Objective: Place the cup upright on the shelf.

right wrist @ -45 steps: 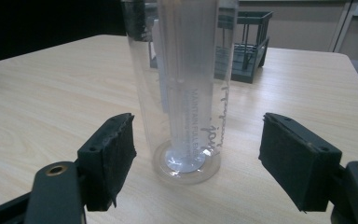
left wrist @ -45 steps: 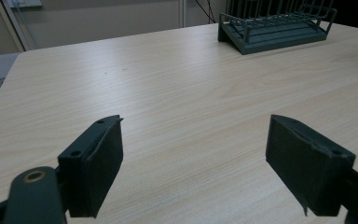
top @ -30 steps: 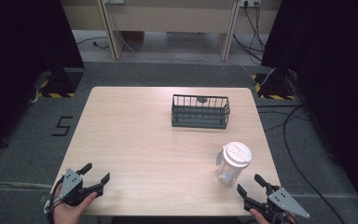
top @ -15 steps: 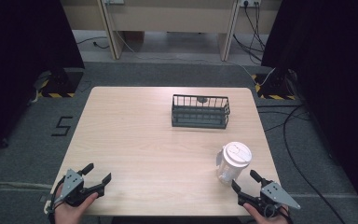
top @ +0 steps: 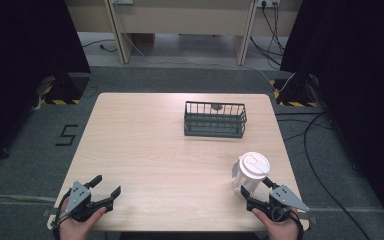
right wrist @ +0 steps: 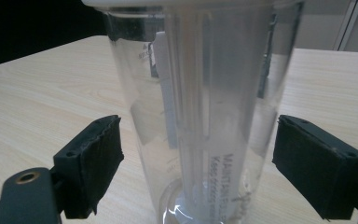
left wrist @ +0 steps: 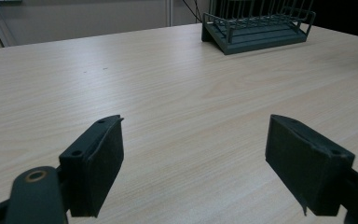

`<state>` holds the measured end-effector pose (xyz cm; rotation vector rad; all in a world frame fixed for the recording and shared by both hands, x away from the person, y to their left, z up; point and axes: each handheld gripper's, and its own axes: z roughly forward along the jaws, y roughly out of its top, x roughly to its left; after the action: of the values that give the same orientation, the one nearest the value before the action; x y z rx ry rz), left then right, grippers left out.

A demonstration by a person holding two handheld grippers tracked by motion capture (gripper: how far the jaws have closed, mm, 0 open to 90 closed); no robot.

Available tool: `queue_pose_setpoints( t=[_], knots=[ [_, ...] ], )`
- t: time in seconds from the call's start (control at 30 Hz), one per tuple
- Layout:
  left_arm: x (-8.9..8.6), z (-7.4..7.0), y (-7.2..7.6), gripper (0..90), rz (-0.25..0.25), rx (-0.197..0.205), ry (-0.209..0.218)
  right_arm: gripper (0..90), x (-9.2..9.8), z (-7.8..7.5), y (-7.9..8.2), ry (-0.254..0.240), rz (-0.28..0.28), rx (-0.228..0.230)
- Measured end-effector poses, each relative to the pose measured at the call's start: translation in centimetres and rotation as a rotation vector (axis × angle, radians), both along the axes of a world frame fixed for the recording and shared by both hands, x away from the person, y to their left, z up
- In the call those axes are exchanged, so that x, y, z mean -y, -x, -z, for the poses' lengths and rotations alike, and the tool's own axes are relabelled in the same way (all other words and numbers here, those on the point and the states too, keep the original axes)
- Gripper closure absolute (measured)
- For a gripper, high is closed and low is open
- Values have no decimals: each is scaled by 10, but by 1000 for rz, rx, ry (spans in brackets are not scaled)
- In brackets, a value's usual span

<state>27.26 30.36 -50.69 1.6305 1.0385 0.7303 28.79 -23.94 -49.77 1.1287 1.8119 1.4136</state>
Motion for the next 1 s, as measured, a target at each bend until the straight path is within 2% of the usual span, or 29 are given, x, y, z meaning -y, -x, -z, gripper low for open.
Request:
queue_pose_setpoints(
  t=[0.17, 0.47, 0.7, 1.0],
  knots=[
    [0, 0, 0, 188, 0, 3, 1, 152, -3, 2, -9, 10, 0, 4],
    [0, 0, 0, 188, 5, 3, 0, 140, -7, 15, -18, 12, -7, -25],
    [0, 0, 0, 188, 2, 3, -2, 149, -8, 11, -22, 26, -13, 3],
    [-1, 0, 0, 190, -1, 1, 8, 180, -7, 10, -21, 17, -21, 3]
  ],
)
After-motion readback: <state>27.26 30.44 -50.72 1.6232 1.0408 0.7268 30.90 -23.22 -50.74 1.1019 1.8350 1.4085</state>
